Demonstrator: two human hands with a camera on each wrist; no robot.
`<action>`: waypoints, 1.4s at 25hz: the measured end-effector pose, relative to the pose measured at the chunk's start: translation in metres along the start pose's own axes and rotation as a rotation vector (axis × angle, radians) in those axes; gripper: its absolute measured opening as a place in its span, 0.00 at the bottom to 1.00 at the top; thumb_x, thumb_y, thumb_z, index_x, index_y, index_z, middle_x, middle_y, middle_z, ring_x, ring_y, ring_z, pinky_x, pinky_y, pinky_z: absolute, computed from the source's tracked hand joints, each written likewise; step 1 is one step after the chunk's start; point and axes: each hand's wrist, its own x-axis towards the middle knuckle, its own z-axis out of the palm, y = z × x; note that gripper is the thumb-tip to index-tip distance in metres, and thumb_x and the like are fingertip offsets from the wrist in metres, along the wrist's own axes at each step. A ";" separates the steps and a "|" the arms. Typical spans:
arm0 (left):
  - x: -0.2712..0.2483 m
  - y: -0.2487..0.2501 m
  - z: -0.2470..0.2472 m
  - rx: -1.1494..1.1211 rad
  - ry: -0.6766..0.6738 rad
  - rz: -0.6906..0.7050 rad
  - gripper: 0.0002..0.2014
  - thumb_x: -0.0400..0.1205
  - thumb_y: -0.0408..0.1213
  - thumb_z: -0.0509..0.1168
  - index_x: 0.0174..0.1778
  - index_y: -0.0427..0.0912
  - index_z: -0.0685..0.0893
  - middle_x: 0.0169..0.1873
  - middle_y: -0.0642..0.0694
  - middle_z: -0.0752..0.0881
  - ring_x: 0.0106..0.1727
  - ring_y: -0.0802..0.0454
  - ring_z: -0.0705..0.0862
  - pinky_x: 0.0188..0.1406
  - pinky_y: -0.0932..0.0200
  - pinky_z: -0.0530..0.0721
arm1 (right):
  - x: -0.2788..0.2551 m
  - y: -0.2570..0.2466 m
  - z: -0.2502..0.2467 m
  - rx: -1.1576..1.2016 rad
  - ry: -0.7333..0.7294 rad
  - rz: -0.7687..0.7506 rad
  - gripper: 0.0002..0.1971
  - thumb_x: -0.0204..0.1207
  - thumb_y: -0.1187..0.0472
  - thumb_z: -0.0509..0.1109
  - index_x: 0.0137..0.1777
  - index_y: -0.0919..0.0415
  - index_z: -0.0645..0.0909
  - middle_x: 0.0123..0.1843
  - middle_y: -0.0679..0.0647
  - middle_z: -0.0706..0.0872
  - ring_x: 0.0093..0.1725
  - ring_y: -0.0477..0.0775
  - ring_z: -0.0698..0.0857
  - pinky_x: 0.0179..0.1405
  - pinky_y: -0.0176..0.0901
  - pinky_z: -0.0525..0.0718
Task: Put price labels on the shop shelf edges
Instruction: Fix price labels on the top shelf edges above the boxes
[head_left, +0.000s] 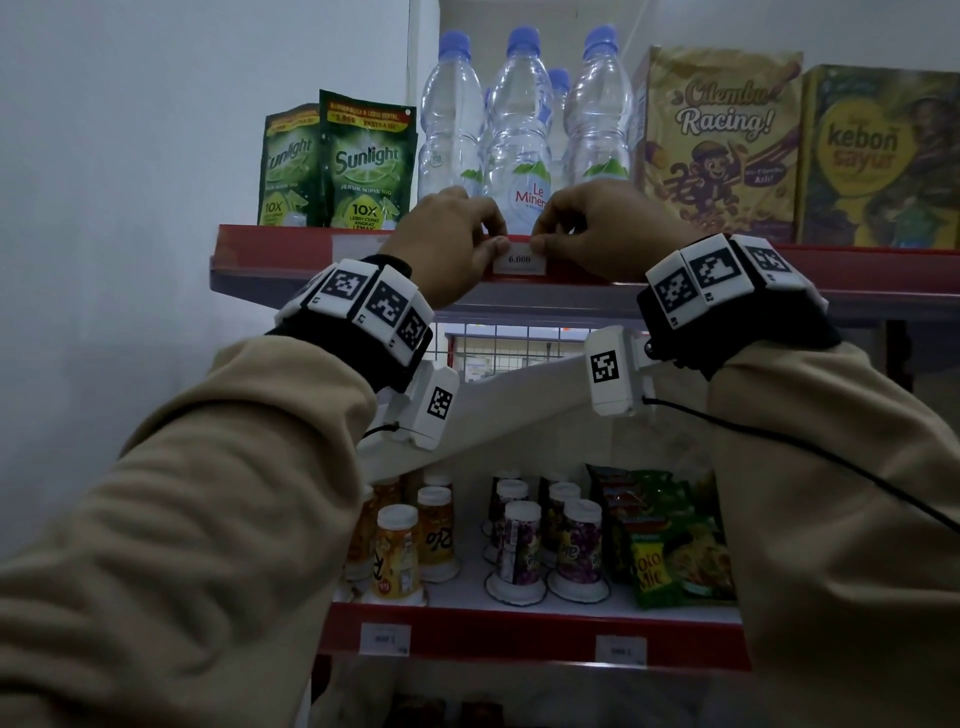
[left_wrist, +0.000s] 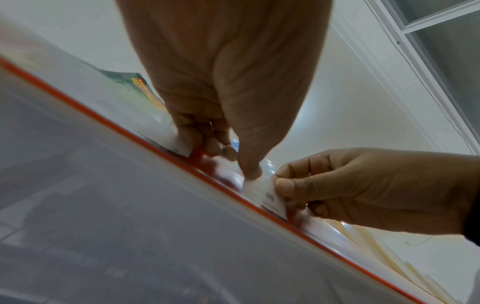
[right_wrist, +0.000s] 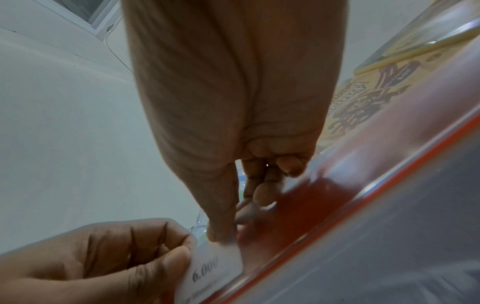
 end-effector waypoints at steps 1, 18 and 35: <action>0.000 0.000 0.000 0.012 -0.008 -0.003 0.12 0.83 0.46 0.63 0.57 0.44 0.83 0.51 0.42 0.79 0.55 0.46 0.76 0.55 0.54 0.73 | -0.001 0.000 0.000 -0.004 -0.004 0.005 0.08 0.78 0.54 0.70 0.52 0.56 0.85 0.39 0.46 0.77 0.35 0.41 0.74 0.30 0.27 0.67; 0.001 0.001 -0.004 -0.003 0.046 -0.043 0.10 0.79 0.46 0.70 0.48 0.43 0.83 0.44 0.48 0.76 0.46 0.53 0.74 0.47 0.59 0.73 | -0.003 0.003 0.005 0.129 0.028 -0.022 0.05 0.78 0.59 0.70 0.52 0.56 0.81 0.35 0.45 0.79 0.34 0.40 0.76 0.35 0.33 0.72; -0.038 -0.032 -0.037 0.121 0.163 -0.093 0.11 0.77 0.40 0.70 0.56 0.49 0.86 0.52 0.47 0.82 0.59 0.47 0.77 0.62 0.49 0.71 | 0.008 -0.045 0.029 -0.003 0.077 0.013 0.14 0.71 0.48 0.73 0.55 0.49 0.81 0.58 0.53 0.81 0.67 0.61 0.70 0.65 0.56 0.72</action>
